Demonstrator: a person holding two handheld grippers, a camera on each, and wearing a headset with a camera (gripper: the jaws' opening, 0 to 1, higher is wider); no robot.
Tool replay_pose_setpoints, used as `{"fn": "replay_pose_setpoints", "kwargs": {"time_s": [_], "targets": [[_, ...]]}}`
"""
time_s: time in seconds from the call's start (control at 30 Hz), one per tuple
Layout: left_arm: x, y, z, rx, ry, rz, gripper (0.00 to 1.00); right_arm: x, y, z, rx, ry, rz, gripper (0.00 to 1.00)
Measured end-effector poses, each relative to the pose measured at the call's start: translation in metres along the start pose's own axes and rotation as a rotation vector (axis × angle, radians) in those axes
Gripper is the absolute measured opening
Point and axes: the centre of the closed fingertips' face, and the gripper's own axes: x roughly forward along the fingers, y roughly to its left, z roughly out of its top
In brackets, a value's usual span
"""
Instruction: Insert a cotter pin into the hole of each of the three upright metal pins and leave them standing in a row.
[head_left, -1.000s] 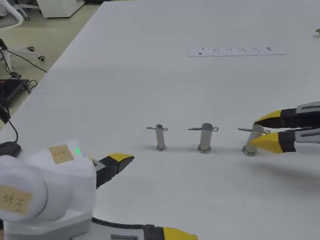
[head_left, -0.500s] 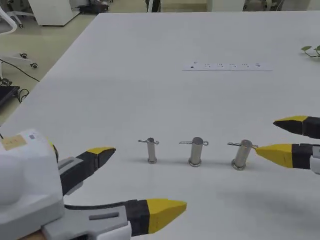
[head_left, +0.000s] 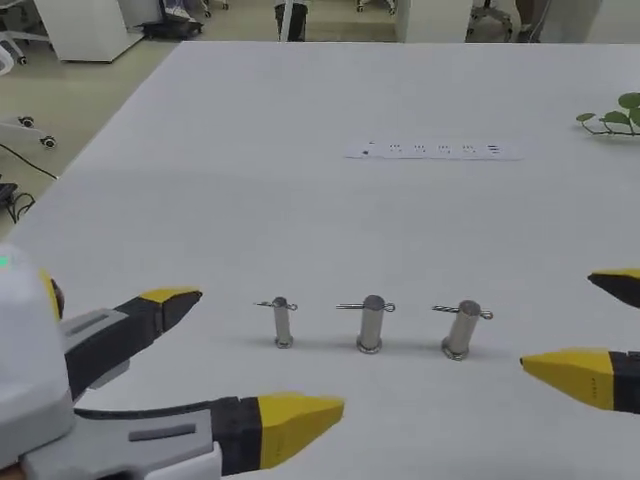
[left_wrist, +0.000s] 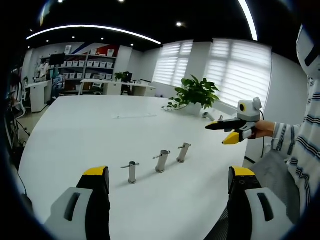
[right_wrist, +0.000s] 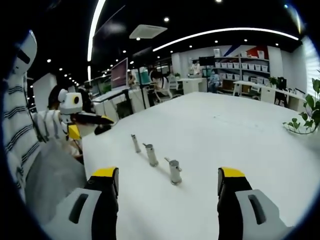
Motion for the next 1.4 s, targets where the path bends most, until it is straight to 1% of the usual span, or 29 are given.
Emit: {"fn": "replay_pose_setpoints", "kwargs": {"time_s": [0.1,0.13,0.2,0.27,0.4,0.53,0.6,0.67,0.7,0.77,0.8,0.87,1.03,1.07,1.17,1.23,1.4], "targets": [[-0.003,0.003,-0.008,-0.005,0.012,0.013,0.99,-0.003,0.003,-0.001,0.026,-0.006,-0.003,0.88],[-0.005,0.004,-0.013,-0.010,0.025,0.018,0.99,-0.004,0.003,-0.001,0.033,-0.005,-0.005,0.91],[-0.007,0.005,-0.019,-0.011,0.042,0.022,0.99,-0.005,0.005,-0.004,0.038,-0.002,-0.007,0.93],[-0.009,0.005,-0.023,-0.010,0.050,0.024,0.99,-0.006,0.007,-0.008,0.049,0.004,-0.013,0.94],[-0.012,0.009,-0.031,-0.020,0.071,0.035,0.99,-0.005,0.011,-0.018,0.091,0.015,-0.018,1.00],[-0.013,0.015,-0.040,-0.024,0.093,0.053,0.99,-0.004,0.017,-0.030,0.130,0.039,-0.018,1.00],[-0.013,0.016,-0.043,-0.036,0.099,0.053,0.99,-0.003,0.019,-0.035,0.147,0.050,-0.016,1.00],[-0.011,0.018,-0.048,-0.054,0.103,0.053,0.99,-0.001,0.021,-0.044,0.166,0.079,-0.011,1.00],[-0.010,0.018,-0.049,-0.057,0.104,0.053,0.99,0.001,0.021,-0.050,0.167,0.096,-0.015,1.00],[-0.008,0.020,-0.055,-0.075,0.112,0.055,0.99,0.003,0.022,-0.058,0.177,0.125,-0.020,1.00],[-0.007,0.020,-0.057,-0.084,0.110,0.053,0.99,0.003,0.023,-0.059,0.183,0.130,-0.023,1.00],[-0.005,0.022,-0.060,-0.103,0.111,0.064,0.99,0.004,0.023,-0.062,0.197,0.132,-0.028,1.00],[-0.004,0.023,-0.062,-0.113,0.111,0.081,0.99,0.004,0.022,-0.064,0.217,0.134,-0.042,1.00],[-0.004,0.024,-0.064,-0.107,0.118,0.083,0.99,0.004,0.021,-0.064,0.217,0.138,-0.046,1.00],[-0.005,0.025,-0.070,-0.059,0.157,0.095,0.99,0.003,0.020,-0.063,0.208,0.140,-0.051,1.00],[-0.006,0.024,-0.073,-0.044,0.173,0.097,0.99,0.003,0.020,-0.063,0.203,0.141,-0.051,1.00],[-0.008,0.022,-0.072,-0.046,0.168,0.099,0.99,0.002,0.022,-0.066,0.204,0.148,-0.053,1.00]]}}
